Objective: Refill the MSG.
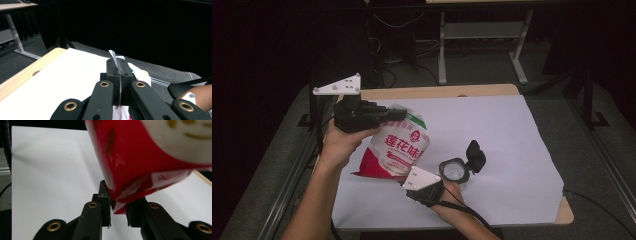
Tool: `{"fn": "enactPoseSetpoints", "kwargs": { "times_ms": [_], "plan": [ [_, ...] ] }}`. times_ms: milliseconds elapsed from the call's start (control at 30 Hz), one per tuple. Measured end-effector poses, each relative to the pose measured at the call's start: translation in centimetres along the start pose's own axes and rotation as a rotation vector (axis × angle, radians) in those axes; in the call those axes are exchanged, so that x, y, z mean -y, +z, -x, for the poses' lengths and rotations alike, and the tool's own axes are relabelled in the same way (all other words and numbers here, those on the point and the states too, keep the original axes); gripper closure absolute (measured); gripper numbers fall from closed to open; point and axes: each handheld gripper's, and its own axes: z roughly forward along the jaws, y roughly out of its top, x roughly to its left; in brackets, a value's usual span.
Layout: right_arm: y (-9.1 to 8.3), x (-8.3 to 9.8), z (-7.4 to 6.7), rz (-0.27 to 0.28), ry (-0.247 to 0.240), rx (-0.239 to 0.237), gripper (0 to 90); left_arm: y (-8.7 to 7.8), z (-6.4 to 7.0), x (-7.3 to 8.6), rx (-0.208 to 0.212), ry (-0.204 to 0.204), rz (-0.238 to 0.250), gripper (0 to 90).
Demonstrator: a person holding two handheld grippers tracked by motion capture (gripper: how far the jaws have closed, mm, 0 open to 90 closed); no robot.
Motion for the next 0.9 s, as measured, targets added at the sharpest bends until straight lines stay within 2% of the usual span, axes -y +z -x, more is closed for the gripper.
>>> {"fn": "enactPoseSetpoints", "kwargs": {
  "times_ms": [67, 267, 400, 500, 900],
  "plan": [
    [0.2, 0.0, -0.2, -0.001, 0.001, -0.013, 77.0, 0.6, -0.1, -0.1, 0.011, -0.004, -0.017, 90.0],
    [0.4, 0.2, -0.9, 0.003, -0.018, -0.011, 77.7, 2.1, -0.2, -0.4, 0.029, -0.004, -0.074, 90.0],
    [0.5, 0.2, -1.2, 0.004, -0.031, -0.012, 77.9, 3.1, -0.2, -0.6, 0.036, 0.004, -0.109, 90.0],
    [0.5, 0.3, -1.3, 0.001, -0.024, -0.021, 77.9, 3.9, -0.1, -0.8, 0.044, 0.015, -0.14, 90.0],
    [-0.5, 1.4, -0.8, 0.013, -0.013, -0.065, 78.1, 7.2, 0.4, -1.4, 0.073, 0.029, -0.203, 90.0]
  ]
}}
